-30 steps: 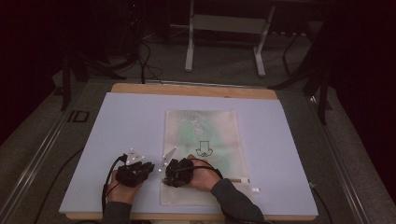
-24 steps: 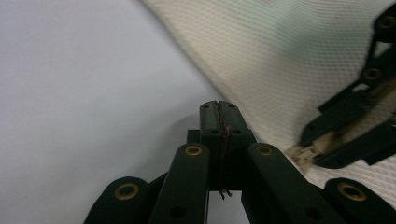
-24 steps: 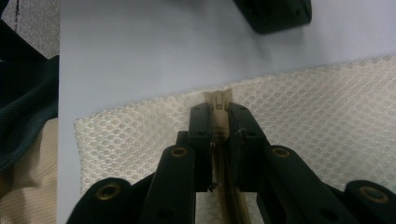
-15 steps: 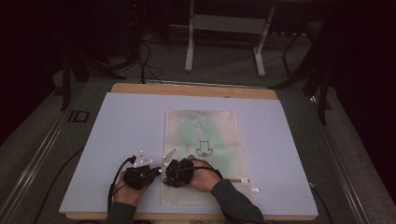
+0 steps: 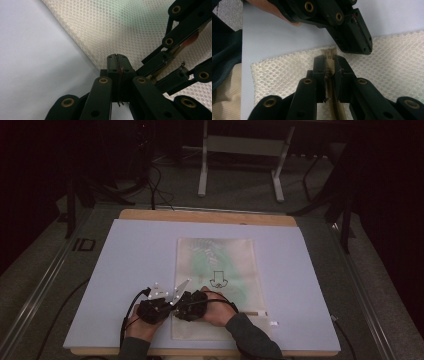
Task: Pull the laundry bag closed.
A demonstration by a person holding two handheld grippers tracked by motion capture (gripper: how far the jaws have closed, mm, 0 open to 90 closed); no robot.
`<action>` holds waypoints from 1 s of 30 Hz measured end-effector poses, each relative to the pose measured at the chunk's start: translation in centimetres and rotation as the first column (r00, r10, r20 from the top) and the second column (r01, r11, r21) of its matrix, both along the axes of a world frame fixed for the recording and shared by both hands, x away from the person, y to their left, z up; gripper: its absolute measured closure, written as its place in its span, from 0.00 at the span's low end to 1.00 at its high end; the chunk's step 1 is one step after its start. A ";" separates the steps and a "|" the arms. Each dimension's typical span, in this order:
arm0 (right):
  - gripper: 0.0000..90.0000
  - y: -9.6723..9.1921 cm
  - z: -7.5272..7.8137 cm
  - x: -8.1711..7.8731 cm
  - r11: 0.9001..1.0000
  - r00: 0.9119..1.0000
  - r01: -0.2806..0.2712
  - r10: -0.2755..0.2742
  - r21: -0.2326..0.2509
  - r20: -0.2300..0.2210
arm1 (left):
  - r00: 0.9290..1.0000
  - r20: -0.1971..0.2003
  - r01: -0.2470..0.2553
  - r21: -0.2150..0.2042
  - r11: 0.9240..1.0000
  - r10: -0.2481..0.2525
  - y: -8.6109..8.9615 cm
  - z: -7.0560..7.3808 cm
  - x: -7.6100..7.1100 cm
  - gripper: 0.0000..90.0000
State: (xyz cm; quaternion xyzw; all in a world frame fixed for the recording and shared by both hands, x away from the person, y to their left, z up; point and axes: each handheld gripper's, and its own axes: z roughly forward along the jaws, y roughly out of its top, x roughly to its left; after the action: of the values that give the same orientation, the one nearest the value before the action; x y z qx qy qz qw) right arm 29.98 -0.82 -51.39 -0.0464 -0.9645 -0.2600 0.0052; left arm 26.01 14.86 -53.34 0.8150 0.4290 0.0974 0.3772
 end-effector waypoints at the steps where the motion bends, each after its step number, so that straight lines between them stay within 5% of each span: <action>1: 0.90 0.0 0.0 0.0 1.000 1.000 0.003 -0.003 0.000 -0.002 | 1.000 -0.001 -0.001 0.003 1.000 0.001 0.0 0.0 0.0 0.99; 30: 0.91 -0.9 0.2 -0.3 1.000 1.000 -0.004 0.004 -0.010 0.015 | 1.000 -0.008 0.015 0.039 0.999 -0.015 -0.2 0.1 0.1 1.00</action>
State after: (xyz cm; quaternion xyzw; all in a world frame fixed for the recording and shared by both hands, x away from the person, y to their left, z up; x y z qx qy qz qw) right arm 29.72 -1.74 -51.24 -0.0426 -0.9659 -0.2555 -0.0019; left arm 26.12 14.69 -53.28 0.8257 0.4224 0.0995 0.3603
